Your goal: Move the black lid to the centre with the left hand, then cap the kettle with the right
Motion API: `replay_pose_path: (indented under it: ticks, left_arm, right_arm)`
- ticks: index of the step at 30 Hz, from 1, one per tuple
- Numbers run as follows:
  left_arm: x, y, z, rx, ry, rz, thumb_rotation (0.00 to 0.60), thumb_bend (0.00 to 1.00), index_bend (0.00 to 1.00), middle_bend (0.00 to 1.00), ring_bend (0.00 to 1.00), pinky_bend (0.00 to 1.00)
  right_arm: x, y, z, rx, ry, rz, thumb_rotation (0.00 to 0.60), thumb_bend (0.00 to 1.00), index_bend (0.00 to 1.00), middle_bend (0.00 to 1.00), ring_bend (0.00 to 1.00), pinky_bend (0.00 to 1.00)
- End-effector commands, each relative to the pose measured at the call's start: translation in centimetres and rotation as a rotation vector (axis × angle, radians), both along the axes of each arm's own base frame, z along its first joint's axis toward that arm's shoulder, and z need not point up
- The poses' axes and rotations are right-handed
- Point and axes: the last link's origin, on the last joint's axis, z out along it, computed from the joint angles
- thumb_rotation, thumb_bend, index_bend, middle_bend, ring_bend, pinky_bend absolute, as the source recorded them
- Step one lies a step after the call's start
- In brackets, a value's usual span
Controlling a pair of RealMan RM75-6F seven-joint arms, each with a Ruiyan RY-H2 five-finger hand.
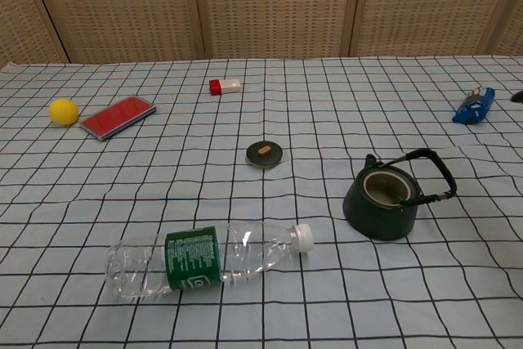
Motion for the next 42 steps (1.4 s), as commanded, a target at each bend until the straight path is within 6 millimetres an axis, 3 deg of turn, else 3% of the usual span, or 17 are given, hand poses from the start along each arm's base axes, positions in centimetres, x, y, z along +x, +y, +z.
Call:
replay_pose_path:
  ticks: [1,5,7,15,22,28,42]
  left_arm:
    - [-0.1,-0.1,0.2,-0.01,-0.009,0.003,0.6,0.1,0.02,0.0,0.0,0.0]
    - [-0.2,0.1,0.6,-0.016,-0.034,0.011,0.6,0.1,0.02,0.0,0.0,0.0]
    - [-0.4,0.4,1.1,-0.002,-0.057,0.017,0.6,0.1,0.02,0.0,0.0,0.0]
    - [-0.7,0.5,1.5,-0.01,-0.083,0.021,0.6,0.1,0.03,0.0,0.0,0.0]
    - [-1.0,0.7,1.5,-0.022,-0.09,0.032,0.6,0.1,0.03,0.0,0.0,0.0]
    - [-1.5,1.3,1.4,-0.034,-0.09,0.063,0.6,0.1,0.03,0.0,0.0,0.0]
    - [-2.3,2.1,1.1,-0.061,-0.082,0.116,0.6,0.1,0.03,0.0,0.0,0.0]
  right_arm:
    - [4.6,-1.6,-2.9,0.082,-0.049,0.037,0.6,0.2,0.2,0.0,0.0,0.0]
    - [7.9,-2.9,-6.3,0.142,-0.05,0.047,0.6,0.2,0.22,0.0,0.0,0.0]
    - [10.7,-3.8,-9.8,0.187,-0.02,0.078,0.6,0.22,0.23,0.01,0.0,0.0]
    - [14.2,-5.0,-15.2,0.233,-0.001,0.043,0.6,0.28,0.26,0.04,0.0,0.0]
    - [14.4,-5.7,-17.9,0.257,0.033,0.01,0.6,0.29,0.27,0.04,0.0,0.0]
    - [13.3,-8.0,-20.3,0.263,0.067,-0.052,0.6,0.32,0.27,0.04,0.0,0.0]
    - [12.9,-10.3,-22.4,0.283,0.136,-0.093,0.6,0.32,0.32,0.05,0.0,0.0]
